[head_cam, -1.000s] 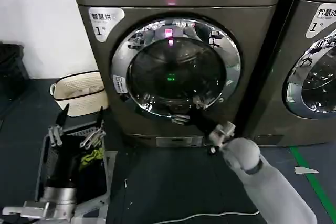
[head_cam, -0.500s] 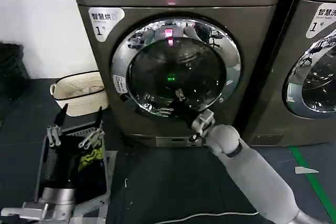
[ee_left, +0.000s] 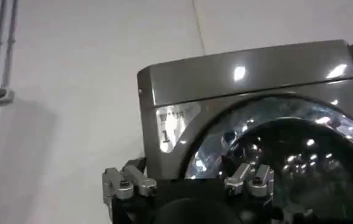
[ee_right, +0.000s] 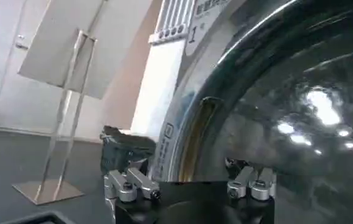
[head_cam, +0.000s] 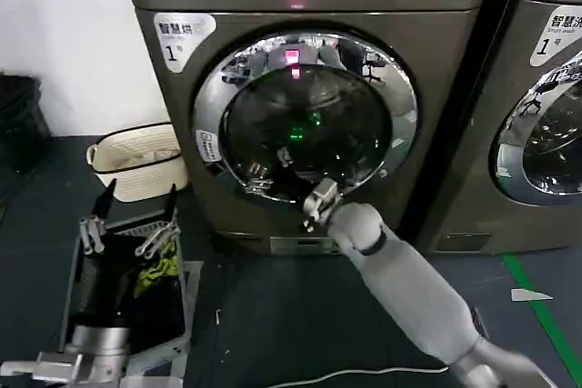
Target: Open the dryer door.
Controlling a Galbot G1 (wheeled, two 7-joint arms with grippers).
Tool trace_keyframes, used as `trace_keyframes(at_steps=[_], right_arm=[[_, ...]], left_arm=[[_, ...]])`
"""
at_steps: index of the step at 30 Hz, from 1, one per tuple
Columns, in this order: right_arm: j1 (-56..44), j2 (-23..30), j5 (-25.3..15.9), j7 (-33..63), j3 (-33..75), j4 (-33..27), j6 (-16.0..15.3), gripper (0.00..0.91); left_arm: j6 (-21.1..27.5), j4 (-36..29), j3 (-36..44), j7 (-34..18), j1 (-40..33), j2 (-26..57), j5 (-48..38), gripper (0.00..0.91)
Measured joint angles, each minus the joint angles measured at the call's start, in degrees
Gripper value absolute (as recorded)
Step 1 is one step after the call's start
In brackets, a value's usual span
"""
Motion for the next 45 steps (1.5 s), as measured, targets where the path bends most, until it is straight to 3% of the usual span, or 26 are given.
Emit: trace_keyframes(at_steps=[13,35,45], right_arm=[[3.4,2.9,-0.6,-1.4,-1.6,-6.8,0.6,0.907],[7.5,5.9,-0.6,-2.9,-4.6,-13.1,0.6,0.907],[8.0,4.3,3.2,-9.6,-6.1,-12.4,1.4,0.907]], left_arm=[[-0.1,0.0,-0.3,0.2,0.1,0.0,-0.1,0.907],[-0.4,-0.1,-0.7,0.3,0.4,0.0,-0.2,0.907],[-0.4,-0.2,-0.9,0.3,0.5,0.1,-0.2,0.907]])
